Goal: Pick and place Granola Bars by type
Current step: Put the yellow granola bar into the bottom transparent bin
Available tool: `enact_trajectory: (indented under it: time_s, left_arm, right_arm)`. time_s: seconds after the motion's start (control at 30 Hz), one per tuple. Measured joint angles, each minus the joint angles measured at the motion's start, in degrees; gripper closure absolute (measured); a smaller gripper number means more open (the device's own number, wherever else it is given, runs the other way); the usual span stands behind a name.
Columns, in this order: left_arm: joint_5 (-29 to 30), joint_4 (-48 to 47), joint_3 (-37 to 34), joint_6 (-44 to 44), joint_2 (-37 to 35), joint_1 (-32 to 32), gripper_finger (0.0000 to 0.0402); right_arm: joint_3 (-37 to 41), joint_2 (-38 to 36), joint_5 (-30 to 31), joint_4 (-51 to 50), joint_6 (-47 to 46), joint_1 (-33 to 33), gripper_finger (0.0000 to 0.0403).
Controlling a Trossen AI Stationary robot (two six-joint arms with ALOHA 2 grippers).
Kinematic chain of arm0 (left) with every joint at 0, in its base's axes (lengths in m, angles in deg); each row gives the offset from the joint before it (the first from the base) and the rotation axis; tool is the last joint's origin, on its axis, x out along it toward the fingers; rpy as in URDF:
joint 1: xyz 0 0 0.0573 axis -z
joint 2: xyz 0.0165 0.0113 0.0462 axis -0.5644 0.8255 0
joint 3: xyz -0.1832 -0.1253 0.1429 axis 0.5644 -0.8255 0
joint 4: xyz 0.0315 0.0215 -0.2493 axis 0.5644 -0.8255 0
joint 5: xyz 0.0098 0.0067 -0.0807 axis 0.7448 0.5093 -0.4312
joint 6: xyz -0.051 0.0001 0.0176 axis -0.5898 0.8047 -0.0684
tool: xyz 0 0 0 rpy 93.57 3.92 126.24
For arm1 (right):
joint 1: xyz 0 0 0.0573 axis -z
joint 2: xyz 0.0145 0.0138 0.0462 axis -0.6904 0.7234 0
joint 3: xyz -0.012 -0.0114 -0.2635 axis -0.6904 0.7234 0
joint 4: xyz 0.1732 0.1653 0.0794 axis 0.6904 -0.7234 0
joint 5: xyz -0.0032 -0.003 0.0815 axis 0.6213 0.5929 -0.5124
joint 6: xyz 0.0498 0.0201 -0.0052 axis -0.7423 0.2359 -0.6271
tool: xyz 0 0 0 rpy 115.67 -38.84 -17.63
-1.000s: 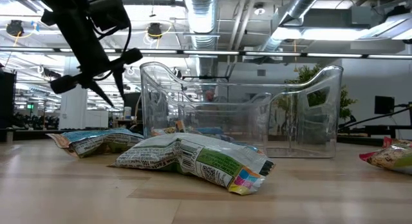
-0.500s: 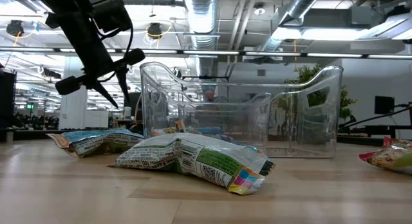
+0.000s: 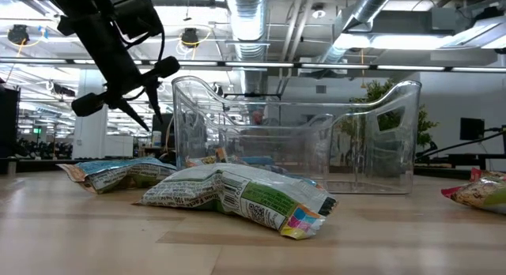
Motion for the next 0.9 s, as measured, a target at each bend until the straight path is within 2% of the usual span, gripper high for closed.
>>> enact_trajectory:
  time_s: [0.17,0.27,0.37,0.43,0.9]
  left_arm:
    - [-0.38,1.61,0.0,-5.54,0.0,0.0,0.0286]
    - [-1.23,2.51,0.0,-3.38,0.0,0.0,0.0286]
    - [2.81,2.52,0.0,1.35,0.0,0.04,0.0286]
    - [4.8,3.14,0.0,-0.55,0.0,-0.02,0.0286]
    - [7.01,2.48,0.02,-7.46,0.0,-0.2,0.0286]
  right_arm:
    - [0.0,0.0,-0.02,0.0,-0.02,0.0,0.0403]
    - [0.0,0.0,-0.01,0.0,-0.02,0.02,0.0403]
    - [0.0,0.0,-0.01,0.0,-0.01,0.0,0.0403]
    - [0.0,0.0,-0.02,0.0,0.0,0.01,0.0403]
    - [0.0,0.0,-0.01,0.0,0.0,0.0,0.0403]
